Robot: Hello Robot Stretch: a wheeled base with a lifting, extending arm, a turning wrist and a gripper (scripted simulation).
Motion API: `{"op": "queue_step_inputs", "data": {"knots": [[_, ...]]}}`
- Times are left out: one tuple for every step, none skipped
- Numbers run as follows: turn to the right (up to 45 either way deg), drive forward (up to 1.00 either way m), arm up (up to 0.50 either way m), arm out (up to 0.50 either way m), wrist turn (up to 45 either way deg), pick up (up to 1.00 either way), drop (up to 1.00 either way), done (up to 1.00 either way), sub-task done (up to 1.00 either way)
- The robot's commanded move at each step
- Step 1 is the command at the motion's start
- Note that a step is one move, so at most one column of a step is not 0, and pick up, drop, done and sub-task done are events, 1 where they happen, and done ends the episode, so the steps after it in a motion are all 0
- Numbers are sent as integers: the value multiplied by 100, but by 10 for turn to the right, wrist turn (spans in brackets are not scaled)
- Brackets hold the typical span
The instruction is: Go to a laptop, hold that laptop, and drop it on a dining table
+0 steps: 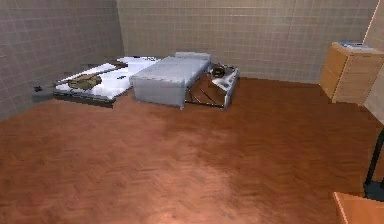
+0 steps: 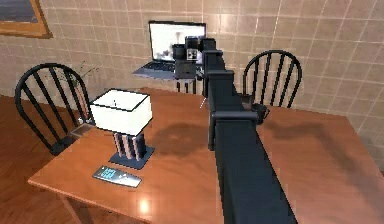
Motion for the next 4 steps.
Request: {"op": "queue_step_inputs", "data": {"knots": [[0,0,0,0,30,0,0,0,0],[0,0,-2,0,0,0,0,0,0],[0,0,-32,0,0,0,0,0,0],[0,0,0,0,0,0,100,0,0]]}}
